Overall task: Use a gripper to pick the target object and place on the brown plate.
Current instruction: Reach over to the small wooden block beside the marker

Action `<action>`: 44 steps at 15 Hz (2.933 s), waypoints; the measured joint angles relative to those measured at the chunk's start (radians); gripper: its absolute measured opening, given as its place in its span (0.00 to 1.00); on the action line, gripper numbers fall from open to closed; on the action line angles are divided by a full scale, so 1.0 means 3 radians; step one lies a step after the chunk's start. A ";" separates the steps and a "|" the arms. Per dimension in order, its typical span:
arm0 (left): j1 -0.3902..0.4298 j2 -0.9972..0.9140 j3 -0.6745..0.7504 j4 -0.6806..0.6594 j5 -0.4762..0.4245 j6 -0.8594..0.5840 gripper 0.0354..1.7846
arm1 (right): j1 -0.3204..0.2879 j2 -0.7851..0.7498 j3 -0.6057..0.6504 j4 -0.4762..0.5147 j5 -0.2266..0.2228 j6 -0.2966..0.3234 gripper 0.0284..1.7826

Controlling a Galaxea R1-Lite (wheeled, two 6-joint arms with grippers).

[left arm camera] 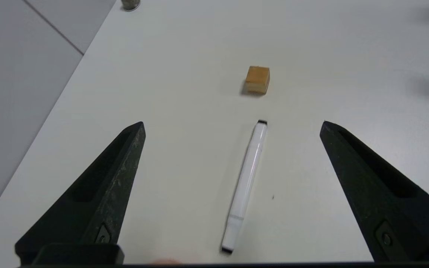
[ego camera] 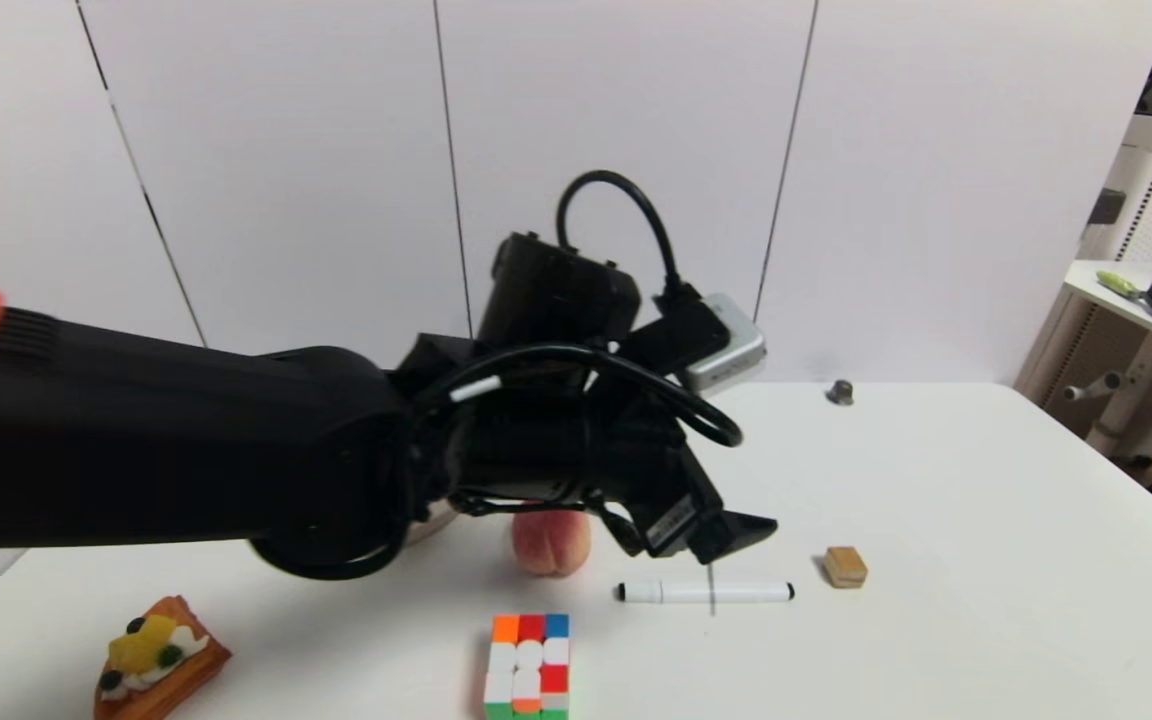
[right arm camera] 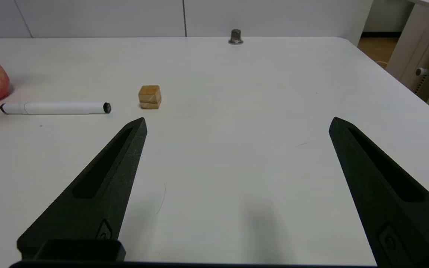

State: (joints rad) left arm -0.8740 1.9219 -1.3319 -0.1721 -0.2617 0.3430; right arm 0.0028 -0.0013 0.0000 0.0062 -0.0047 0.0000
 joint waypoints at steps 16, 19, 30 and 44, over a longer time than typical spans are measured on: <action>-0.0276 0.1528 -0.1060 -0.0568 -0.0018 -0.0253 0.94 | 0.0000 0.0000 0.0000 0.0000 0.0000 -0.0004 0.95; -0.0277 0.1728 -0.1267 -0.0704 -0.0026 -0.0394 0.94 | 0.0000 0.0000 0.0000 -0.0001 0.0001 -0.0001 0.95; -0.0272 0.1948 -0.1304 -0.0829 -0.0181 -0.0528 0.94 | 0.0000 0.0000 0.0000 -0.0001 0.0000 -0.0001 0.95; -0.0271 0.2040 -0.1285 -0.0850 -0.0186 -0.0520 0.56 | 0.0000 0.0000 0.0000 0.0000 0.0001 -0.0003 0.95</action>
State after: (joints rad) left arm -0.9553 2.5338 -1.7174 -0.4270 -0.3174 0.1870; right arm 0.0028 -0.0013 0.0000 0.0062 -0.0043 -0.0009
